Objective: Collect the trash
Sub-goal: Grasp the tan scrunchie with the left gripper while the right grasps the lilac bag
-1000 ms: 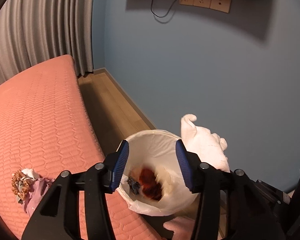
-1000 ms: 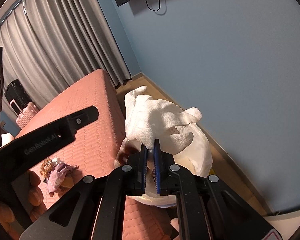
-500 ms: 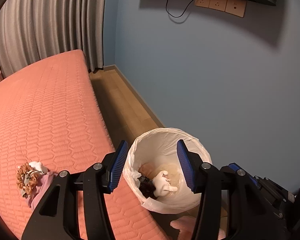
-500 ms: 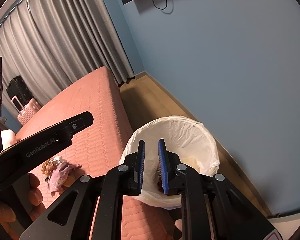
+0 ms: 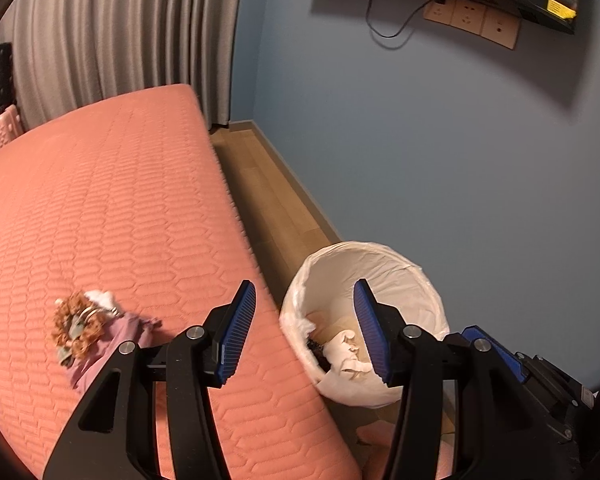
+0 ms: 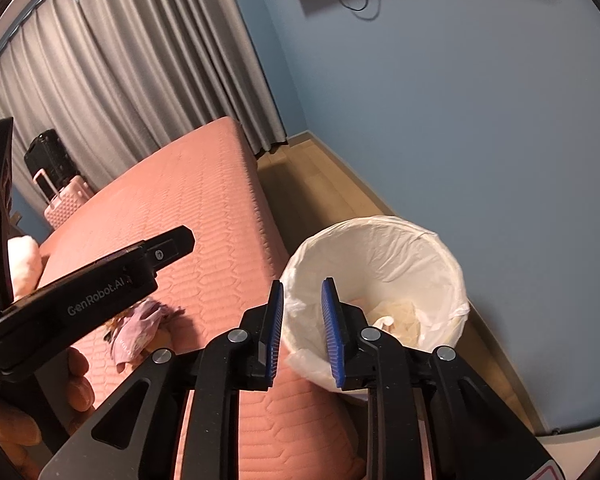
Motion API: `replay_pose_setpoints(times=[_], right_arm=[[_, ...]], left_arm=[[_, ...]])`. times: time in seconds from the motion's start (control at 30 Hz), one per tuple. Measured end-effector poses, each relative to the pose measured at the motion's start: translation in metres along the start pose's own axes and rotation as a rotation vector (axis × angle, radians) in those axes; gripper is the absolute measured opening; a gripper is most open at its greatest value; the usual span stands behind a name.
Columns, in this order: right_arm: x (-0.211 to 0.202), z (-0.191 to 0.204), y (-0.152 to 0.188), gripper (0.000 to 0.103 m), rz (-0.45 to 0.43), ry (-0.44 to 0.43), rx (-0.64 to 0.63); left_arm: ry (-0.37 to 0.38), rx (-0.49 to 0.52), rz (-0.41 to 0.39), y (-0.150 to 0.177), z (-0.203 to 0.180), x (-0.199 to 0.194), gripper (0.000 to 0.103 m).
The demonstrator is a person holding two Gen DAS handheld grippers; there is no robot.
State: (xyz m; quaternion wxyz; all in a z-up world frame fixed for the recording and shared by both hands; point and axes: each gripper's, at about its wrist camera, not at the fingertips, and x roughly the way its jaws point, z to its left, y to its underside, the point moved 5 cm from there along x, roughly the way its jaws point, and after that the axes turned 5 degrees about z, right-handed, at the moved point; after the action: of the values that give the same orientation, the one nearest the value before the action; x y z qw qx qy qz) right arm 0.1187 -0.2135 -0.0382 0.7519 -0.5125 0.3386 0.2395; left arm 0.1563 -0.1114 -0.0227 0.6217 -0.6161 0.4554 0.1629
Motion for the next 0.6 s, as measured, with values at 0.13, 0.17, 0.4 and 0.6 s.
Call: replay_pose_setpoints(times=[0.13, 0.17, 0.4, 0.6], right_arm=[[0.002, 0.016, 0.006, 0.024, 0.014, -0.014, -0.028], [0.003, 0.022, 0.007, 0.024, 0.018, -0.019, -0.036], [0.01, 0.056, 0.018, 0.03, 0.045, -0.049, -0.089], [0.019, 0.085, 0.029, 0.032, 0.081, -0.091, -0.119]], left_arm=[[-0.024, -0.048, 0.009, 0.01, 0.024, -0.004, 0.057], [-0.03, -0.055, 0.009, 0.013, 0.029, -0.005, 0.058], [-0.083, -0.138, 0.016, 0.028, 0.08, -0.013, 0.06], [-0.13, -0.226, 0.021, 0.039, 0.129, -0.019, 0.061]])
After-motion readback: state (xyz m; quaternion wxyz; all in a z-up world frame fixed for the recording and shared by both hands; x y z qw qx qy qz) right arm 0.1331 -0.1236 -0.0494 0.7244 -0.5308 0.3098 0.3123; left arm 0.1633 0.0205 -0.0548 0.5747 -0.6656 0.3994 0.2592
